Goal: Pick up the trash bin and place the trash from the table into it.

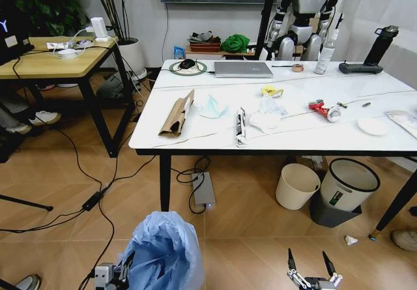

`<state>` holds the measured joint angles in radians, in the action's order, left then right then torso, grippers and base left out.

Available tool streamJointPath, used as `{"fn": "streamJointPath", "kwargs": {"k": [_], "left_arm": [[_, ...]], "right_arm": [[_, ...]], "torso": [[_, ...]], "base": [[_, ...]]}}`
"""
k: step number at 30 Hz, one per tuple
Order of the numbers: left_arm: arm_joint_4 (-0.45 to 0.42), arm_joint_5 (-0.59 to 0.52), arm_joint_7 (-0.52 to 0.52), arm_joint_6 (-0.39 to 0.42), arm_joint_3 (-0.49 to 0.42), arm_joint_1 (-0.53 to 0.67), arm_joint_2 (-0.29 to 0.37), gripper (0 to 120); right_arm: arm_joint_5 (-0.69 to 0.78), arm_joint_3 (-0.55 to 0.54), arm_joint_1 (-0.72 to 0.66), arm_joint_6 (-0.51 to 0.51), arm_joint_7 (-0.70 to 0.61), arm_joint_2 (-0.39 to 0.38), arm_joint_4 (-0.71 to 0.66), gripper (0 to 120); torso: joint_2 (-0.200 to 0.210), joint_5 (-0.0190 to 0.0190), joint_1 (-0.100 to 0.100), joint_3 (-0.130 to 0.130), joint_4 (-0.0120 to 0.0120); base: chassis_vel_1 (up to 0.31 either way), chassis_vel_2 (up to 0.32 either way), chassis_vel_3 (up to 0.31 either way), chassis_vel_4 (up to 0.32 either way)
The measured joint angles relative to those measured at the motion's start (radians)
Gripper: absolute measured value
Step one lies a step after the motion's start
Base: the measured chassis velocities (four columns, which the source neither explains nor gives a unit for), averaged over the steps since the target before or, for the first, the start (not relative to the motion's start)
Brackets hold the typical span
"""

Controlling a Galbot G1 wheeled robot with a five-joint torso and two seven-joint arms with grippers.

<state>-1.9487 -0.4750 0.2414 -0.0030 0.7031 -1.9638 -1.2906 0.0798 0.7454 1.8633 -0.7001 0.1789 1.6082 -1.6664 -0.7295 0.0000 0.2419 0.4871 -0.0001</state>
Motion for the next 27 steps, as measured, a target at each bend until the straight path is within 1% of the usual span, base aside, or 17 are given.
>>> {"fn": "streamJointPath", "kwargs": {"k": [4,7,9,15,16,22,24,25,27], "left_arm": [[-0.004,0.000,0.000,0.000,0.003,-0.002,-0.001,0],[-0.005,0.002,0.000,0.000,0.006,-0.004,-0.002,0],[-0.006,0.002,0.000,0.000,0.006,-0.004,-0.002,0],[-0.008,0.003,0.000,0.001,0.007,-0.005,-0.001,0],[-0.008,0.003,0.000,0.001,0.007,-0.005,-0.001,0],[-0.010,0.004,0.000,0.002,0.007,-0.005,-0.002,0],[-0.010,0.004,0.000,0.002,0.007,-0.005,-0.002,0],[-0.011,0.004,0.000,0.002,0.007,-0.005,-0.002,0],[-0.011,0.003,0.000,0.002,0.007,-0.005,-0.002,0]], "right_arm": [[0.004,0.000,0.004,-0.001,0.000,0.000,-0.014,100],[0.013,-0.001,0.016,0.009,-0.001,0.000,-0.062,100],[0.014,-0.001,0.018,0.012,-0.001,0.000,-0.073,100],[0.019,0.010,0.042,0.034,-0.001,0.000,-0.154,100],[0.019,0.010,0.042,0.034,-0.001,0.000,-0.154,100],[0.028,0.005,0.085,0.068,-0.002,0.000,-0.269,100],[0.030,0.004,0.088,0.070,-0.002,0.000,-0.277,100],[0.037,-0.001,0.102,0.082,-0.004,0.000,-0.320,100],[0.041,-0.005,0.110,0.090,-0.005,0.000,-0.346,100]], "torso": [[-0.016,0.0001,0.006,0.009,-0.0001],[-0.032,0.0001,0.013,0.019,0.0000],[-0.035,0.0000,0.014,0.021,-0.0001],[-0.068,0.0000,0.028,0.039,0.0000],[-0.068,0.0000,0.028,0.039,0.0000],[-0.098,0.0000,0.041,0.057,-0.0001],[-0.100,0.0000,0.042,0.058,-0.0001],[-0.109,0.0001,0.046,0.064,0.0000],[-0.114,0.0000,0.048,0.067,0.0000]], "base": [[0.000,0.000,0.000,0.000],[0.000,0.000,0.000,0.000],[0.000,0.000,0.000,0.000],[0.000,0.000,0.000,0.000],[0.000,0.000,0.000,0.000],[0.000,0.000,0.000,0.000],[0.000,0.000,0.000,0.000],[0.000,0.000,0.000,0.000],[0.000,0.000,0.000,0.000]]}}
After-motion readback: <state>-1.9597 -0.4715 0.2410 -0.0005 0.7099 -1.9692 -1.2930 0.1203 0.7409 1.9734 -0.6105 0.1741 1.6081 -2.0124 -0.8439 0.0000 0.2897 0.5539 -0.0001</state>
